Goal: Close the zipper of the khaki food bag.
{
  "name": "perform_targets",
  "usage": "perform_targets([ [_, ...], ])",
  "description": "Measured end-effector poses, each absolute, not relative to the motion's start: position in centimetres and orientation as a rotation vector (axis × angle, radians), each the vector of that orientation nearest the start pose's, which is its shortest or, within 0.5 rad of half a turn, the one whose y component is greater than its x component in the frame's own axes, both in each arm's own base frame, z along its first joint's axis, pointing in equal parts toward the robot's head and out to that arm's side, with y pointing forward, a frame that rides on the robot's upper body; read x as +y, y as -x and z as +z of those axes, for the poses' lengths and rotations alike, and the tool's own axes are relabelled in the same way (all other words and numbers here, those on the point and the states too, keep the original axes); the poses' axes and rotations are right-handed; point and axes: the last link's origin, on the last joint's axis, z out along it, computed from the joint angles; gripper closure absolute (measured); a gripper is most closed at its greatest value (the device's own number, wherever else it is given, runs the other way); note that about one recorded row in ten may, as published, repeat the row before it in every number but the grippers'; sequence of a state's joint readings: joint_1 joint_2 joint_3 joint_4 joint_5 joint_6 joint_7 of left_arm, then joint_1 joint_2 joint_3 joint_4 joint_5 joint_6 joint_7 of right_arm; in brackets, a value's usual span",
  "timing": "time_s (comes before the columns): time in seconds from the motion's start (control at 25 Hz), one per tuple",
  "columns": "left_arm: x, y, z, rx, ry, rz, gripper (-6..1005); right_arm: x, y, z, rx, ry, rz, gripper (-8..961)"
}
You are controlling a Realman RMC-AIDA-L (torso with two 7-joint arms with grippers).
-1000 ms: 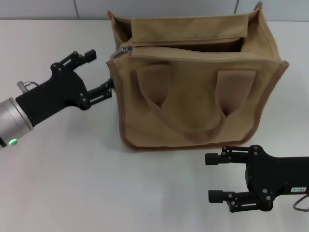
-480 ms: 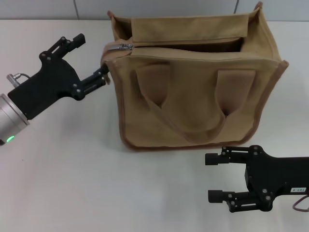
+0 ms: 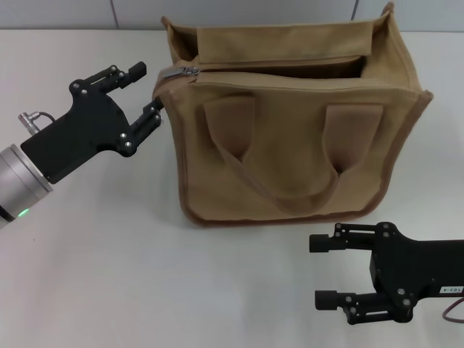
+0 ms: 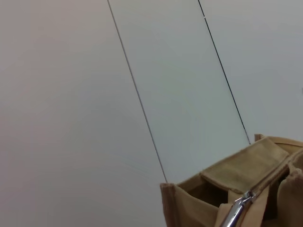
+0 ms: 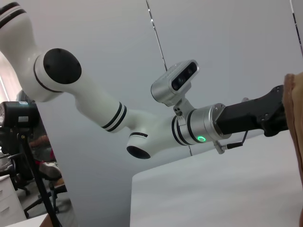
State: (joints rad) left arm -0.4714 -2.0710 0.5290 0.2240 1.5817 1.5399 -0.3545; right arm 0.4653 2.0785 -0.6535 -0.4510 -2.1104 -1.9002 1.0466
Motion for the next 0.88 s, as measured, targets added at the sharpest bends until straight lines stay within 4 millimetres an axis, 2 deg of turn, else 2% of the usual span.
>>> perform_targets([
  [0.16,31.0,28.3,-1.1,0.038,2.162,-0.846,384,24.3,-26.6,-2.6,0.398,3.006,1.032,210],
  [0.24,31.0,28.3,-1.1,0.036,2.157,-0.849,597,24.3,-26.6,-2.5,0.397,3.000,1.039,210],
  [0.44,30.9,28.1,-1.0,0.042,2.150,-0.866,790,24.5,-26.2,-1.8,0.370,2.949,1.119,210],
  [0.64,30.2,28.0,-0.7,0.106,2.113,-0.883,985,24.6,-25.3,0.3,0.283,2.862,1.291,210],
  [0.88,29.4,28.0,-1.2,0.184,2.080,-0.858,984,25.2,-24.1,2.3,0.251,2.851,1.417,210],
])
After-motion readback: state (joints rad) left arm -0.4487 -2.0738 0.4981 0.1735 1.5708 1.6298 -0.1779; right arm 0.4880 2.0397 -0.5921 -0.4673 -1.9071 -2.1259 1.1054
